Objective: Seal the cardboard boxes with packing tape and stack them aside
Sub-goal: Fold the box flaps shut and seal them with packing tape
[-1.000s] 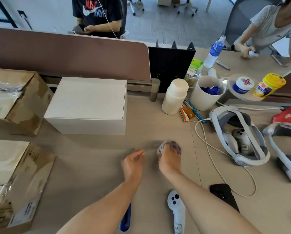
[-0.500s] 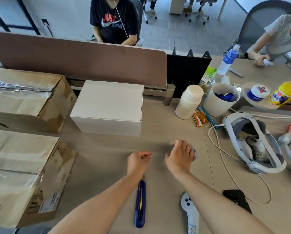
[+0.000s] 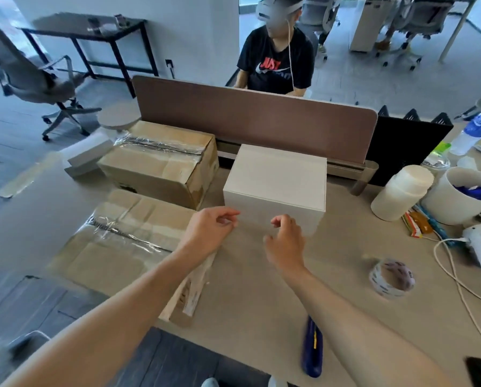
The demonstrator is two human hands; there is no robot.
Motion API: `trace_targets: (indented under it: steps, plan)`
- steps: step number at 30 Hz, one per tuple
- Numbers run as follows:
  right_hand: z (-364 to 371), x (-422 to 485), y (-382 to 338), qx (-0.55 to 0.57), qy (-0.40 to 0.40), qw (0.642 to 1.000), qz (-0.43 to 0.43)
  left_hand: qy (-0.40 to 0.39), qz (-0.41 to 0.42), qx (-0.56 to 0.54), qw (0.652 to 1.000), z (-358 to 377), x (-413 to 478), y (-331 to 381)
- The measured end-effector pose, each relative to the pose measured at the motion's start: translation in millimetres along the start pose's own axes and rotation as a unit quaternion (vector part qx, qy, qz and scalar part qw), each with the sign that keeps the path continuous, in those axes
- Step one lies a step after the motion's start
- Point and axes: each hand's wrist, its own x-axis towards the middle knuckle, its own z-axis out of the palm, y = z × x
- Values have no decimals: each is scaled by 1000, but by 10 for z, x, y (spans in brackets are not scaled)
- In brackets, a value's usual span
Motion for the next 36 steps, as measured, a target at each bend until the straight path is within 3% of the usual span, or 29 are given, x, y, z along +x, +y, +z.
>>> trace_targets:
  steps: [4, 11, 19, 29, 36]
  plan:
    - [487, -144, -261, 139, -72, 987, 30, 12, 12, 45, 999, -423, -121, -377]
    - [1179, -359, -331, 274, -179, 923, 202, 0, 93, 171, 981, -747, -271, -919]
    - [1255, -511, -209, 311, -217, 914, 143, -82, 167, 239, 953, -704, -315, -1241]
    - [1249, -519, -222, 382, -257, 868, 187, -46, 182, 248, 951, -583, -344, -1309]
    - [1367, -562, -264, 436, -225, 839, 235, -32, 183, 259, 948, -551, -351, -1334]
